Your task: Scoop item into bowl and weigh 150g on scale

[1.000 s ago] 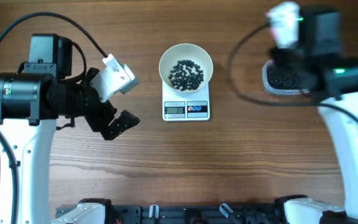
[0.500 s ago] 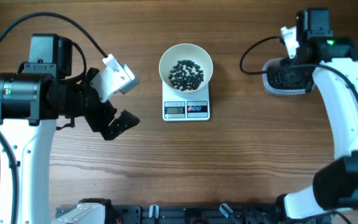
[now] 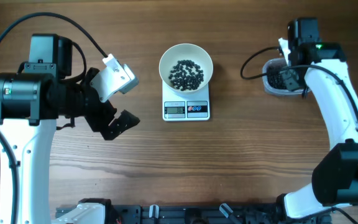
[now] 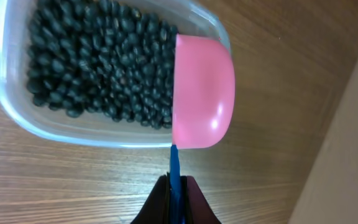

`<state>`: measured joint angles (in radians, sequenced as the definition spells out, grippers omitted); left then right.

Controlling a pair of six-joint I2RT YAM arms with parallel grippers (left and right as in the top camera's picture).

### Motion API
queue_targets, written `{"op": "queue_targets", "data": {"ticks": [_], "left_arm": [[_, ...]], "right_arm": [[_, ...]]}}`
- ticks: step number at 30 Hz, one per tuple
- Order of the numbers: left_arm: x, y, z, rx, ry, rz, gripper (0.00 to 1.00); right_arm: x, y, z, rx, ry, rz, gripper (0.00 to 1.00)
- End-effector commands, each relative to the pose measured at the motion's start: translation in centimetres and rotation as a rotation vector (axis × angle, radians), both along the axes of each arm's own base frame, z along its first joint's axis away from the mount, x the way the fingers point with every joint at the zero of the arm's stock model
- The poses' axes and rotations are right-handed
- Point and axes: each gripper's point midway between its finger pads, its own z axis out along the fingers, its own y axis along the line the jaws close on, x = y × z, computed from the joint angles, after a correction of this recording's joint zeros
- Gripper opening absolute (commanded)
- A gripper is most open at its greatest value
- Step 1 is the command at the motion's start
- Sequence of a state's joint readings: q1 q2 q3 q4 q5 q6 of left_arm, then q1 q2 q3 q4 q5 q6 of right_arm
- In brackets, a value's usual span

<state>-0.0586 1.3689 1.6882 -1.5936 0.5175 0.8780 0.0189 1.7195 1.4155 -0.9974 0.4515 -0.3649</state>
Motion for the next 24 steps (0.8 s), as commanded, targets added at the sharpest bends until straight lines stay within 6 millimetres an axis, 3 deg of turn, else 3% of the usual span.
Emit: {"op": "queue_targets", "data": {"ticks": [1, 7, 12, 17, 24], "left_arm": [[0.0, 0.2, 0.5, 0.004, -0.026, -0.003, 1.00], [0.0, 0.2, 0.5, 0.004, -0.026, -0.003, 1.00], [0.0, 0.2, 0.5, 0.004, -0.026, -0.003, 1.00], [0.0, 0.2, 0.5, 0.004, -0.026, -0.003, 1.00], [0.0, 0.2, 0.5, 0.004, -0.026, -0.003, 1.00]], "right_arm": [[-0.6, -1.4, -1.5, -0.109, 0.019, -0.044, 0.04], [-0.4, -1.6, -2.5, -0.120, 0.016, -0.046, 0.04], [-0.4, -0.6, -4.5, -0.062, 0.061, -0.029, 0.04], [-0.4, 0.8, -6.6, 0.031, 0.104, -0.008, 0.04], [0.1, 3.5, -7.4, 0.200, 0.073, -0.024, 0.04]]}}
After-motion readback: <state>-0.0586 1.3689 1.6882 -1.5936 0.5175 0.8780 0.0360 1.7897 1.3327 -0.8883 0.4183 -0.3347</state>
